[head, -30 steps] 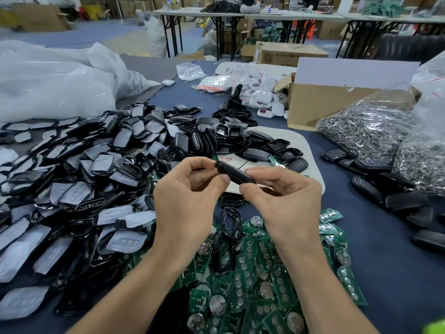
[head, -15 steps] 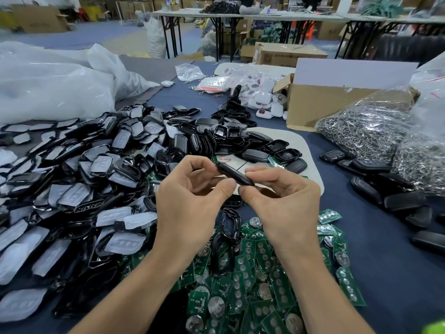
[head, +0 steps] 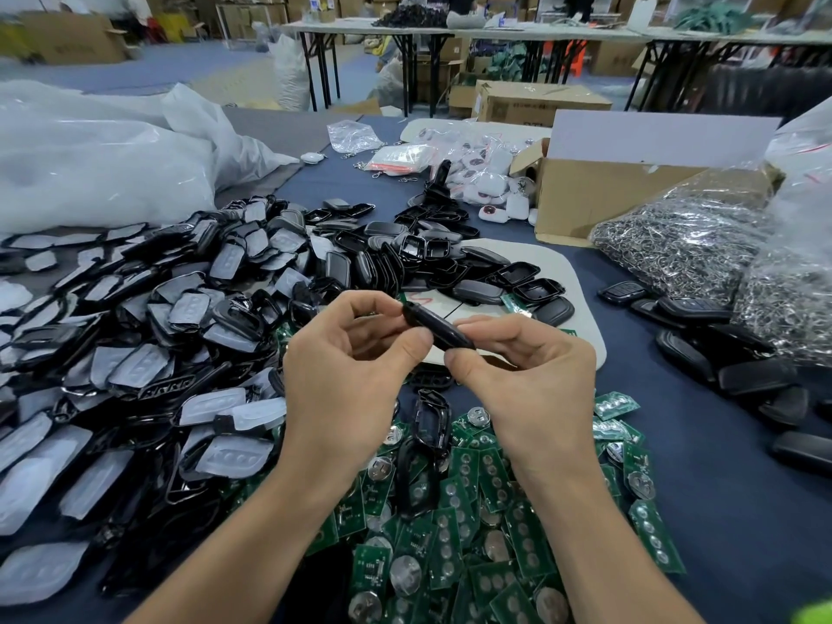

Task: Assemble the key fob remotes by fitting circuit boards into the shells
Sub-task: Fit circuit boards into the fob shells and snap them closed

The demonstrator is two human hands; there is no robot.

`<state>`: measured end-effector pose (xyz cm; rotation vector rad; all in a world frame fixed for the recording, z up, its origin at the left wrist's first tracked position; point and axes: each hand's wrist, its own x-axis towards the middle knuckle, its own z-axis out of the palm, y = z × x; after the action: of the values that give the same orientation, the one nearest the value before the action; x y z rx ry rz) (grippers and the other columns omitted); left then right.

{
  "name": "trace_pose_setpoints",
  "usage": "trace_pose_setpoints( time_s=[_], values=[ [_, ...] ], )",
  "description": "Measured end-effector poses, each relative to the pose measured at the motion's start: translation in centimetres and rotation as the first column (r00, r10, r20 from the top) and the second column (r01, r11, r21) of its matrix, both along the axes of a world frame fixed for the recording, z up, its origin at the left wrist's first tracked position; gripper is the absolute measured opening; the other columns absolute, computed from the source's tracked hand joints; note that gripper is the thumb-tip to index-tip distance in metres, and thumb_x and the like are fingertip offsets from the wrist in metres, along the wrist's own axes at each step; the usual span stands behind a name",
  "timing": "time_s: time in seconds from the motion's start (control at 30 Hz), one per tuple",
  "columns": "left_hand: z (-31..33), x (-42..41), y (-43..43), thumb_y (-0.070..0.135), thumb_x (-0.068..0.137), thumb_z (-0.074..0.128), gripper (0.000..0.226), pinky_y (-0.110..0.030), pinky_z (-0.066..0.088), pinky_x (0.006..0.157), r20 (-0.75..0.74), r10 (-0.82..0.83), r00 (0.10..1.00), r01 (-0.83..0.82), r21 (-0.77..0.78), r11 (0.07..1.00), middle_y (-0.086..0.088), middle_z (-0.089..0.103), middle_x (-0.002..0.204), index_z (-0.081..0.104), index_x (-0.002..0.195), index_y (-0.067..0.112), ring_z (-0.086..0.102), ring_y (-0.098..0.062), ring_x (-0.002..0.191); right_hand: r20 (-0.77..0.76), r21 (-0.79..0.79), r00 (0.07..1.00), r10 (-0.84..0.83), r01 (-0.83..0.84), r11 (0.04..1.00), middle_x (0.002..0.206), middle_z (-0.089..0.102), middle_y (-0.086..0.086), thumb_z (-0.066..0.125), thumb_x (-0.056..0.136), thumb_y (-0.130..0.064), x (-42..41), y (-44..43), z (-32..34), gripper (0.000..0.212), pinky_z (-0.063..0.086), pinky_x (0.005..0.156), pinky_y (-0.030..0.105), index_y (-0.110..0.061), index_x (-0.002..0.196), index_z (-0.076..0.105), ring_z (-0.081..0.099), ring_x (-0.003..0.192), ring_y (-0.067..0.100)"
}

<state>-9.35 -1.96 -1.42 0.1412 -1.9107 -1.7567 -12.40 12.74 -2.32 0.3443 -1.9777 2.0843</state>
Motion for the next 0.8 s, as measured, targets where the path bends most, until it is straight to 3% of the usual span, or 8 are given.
trace_pose_setpoints(
  time_s=[0.3, 0.43, 0.63, 0.8],
  values=[
    [-0.1, -0.1, -0.1, 0.034, 0.075, 0.084, 0.022, -0.033, 0.065, 0.080, 0.055, -0.139, 0.989, 0.136, 0.061, 0.989, 0.002, 0.081, 0.092, 0.068, 0.089, 0.040, 0.079, -0.017, 0.088, -0.044, -0.008, 0.999, -0.027, 0.027, 1.000, 0.085, 0.079, -0.007, 0.086, 0.067, -0.010, 0.4, -0.2, 0.4, 0.023, 0.058, 0.064, 0.020, -0.028, 0.080, 0.080, 0.077, 0.075, 0.013],
    [-0.3, -0.2, -0.2, 0.044, 0.068, 0.083, 0.027, -0.028, 0.063, 0.077, 0.045, -0.111, 0.993, 0.109, 0.029, 0.994, 0.001, 0.081, 0.089, 0.067, 0.090, 0.041, 0.078, -0.017, 0.084, -0.042, 0.021, 0.998, -0.039, 0.040, 0.999, 0.084, 0.079, -0.011, 0.085, 0.068, -0.011, 0.3, -0.2, 0.3, 0.022, 0.058, 0.065, 0.019, -0.029, 0.081, 0.080, 0.076, 0.076, 0.010],
    [-0.8, 0.1, -0.1, 0.013, 0.074, 0.094, 0.040, -0.018, 0.060, 0.079, -0.024, 0.002, 1.000, -0.007, -0.178, 0.984, 0.015, 0.079, 0.088, 0.068, 0.087, 0.041, 0.078, -0.005, 0.086, -0.018, 0.172, 0.999, -0.033, 0.036, 0.984, 0.080, 0.078, -0.016, 0.080, 0.073, 0.005, 0.2, -0.4, -0.4, 0.034, 0.060, 0.076, 0.018, -0.028, 0.081, 0.077, 0.076, 0.082, 0.004],
    [-0.5, 0.4, 0.1, 0.003, 0.072, 0.093, 0.041, -0.018, 0.060, 0.078, -0.092, -0.005, 0.996, -0.013, -0.201, 0.980, 0.016, 0.079, 0.088, 0.074, 0.087, 0.035, 0.078, -0.006, 0.084, 0.005, 0.175, 1.000, -0.021, 0.020, 0.984, 0.084, 0.078, -0.013, 0.077, 0.075, 0.012, 0.0, -0.3, -0.6, 0.039, 0.061, 0.080, 0.023, -0.026, 0.083, 0.075, 0.076, 0.084, 0.006]
  ],
)
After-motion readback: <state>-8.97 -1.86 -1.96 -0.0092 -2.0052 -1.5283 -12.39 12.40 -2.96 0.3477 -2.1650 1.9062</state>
